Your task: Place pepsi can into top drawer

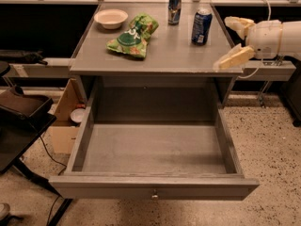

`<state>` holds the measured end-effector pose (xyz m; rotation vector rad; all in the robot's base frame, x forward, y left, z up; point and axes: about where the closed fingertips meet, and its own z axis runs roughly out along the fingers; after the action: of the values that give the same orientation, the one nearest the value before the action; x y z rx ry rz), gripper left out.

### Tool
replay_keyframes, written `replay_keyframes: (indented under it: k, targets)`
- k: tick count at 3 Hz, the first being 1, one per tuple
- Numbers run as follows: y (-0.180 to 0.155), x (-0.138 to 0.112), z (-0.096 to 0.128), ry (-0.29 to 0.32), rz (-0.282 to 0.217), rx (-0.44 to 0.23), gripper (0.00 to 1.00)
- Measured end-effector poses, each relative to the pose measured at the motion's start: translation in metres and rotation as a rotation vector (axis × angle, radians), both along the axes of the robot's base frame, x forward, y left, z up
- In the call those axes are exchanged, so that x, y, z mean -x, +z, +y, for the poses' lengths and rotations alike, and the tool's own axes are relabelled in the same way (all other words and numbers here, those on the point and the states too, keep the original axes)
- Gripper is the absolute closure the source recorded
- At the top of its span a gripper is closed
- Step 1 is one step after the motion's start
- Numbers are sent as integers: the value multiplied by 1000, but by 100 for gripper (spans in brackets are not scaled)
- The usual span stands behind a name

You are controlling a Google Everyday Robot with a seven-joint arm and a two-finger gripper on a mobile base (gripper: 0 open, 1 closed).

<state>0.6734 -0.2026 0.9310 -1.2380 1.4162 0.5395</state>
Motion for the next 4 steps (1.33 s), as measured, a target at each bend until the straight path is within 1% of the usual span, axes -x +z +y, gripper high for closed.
replay_keyframes:
  k: [1, 2, 3, 4]
  targets:
    - [-13, -41, 8, -142, 75, -78, 0]
    - [-16, -85, 4, -309, 109, -117, 0]
    - [-7, -130, -19, -477, 79, -138, 0]
    - [-3, -180, -50, -622, 53, -168, 0]
